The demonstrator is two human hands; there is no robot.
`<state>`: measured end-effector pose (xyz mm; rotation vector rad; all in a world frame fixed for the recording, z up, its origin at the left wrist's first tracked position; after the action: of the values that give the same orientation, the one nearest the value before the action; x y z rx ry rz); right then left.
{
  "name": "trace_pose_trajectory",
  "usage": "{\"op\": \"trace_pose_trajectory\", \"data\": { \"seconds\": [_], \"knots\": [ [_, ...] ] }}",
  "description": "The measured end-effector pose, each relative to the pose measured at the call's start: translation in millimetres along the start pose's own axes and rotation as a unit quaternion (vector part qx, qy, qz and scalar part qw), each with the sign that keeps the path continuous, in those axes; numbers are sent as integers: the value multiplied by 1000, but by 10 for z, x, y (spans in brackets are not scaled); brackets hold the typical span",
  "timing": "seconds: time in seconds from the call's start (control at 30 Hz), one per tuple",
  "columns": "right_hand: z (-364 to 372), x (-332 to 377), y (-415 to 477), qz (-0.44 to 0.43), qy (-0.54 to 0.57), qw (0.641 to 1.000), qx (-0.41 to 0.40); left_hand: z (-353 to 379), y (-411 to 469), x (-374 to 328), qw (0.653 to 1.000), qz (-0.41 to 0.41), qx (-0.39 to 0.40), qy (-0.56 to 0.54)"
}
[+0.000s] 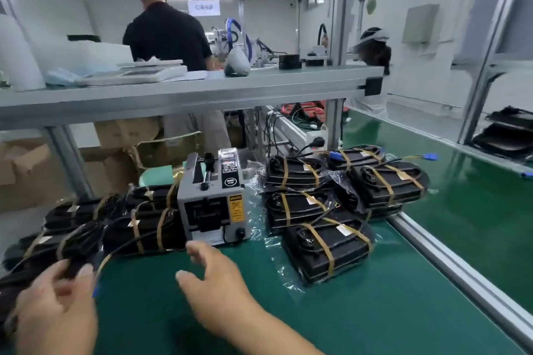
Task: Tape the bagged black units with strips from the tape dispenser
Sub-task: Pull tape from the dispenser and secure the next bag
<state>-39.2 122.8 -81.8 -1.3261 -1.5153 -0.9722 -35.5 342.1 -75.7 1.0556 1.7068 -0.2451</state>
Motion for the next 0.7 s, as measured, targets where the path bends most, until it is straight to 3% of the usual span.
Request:
{"op": "trace_pose_trajectory", "data": {
  "seconds": [0.1,0.17,0.3,0.43,0.6,0.7],
  "knots": [
    [-904,-154,-94,-20,-15,987,-160,554,-572,-627,987,98,130,10],
    [-1603,-331,-181,-20,-28,954,-299,1069,-999,-1001,957,175,229,32],
    [-2650,-1030,-412,127,-27,881,-456,1852,-1489,-1384,906,229,344,94],
    [-3008,-1557,-538,221,-40,865,-449,2362,-1683,-1531,876,236,395,145],
    [-2909,-1676,-306,255,-2,914,-315,2559,-1760,-1389,861,246,410,174],
    [-2803,-1666,-237,259,99,920,-278,2476,-1764,-1287,872,242,400,147]
  ]
}}
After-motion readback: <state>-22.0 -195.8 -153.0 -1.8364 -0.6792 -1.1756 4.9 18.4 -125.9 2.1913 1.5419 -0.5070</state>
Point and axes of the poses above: each hand's wrist, its own y-axis towards the middle knuckle, its own z-axis out of the palm, x = y × z, the point moved 7 cm from there along y, towards the middle knuckle, and after that the axes turned 1 degree about -x, right-handed, at the moved point
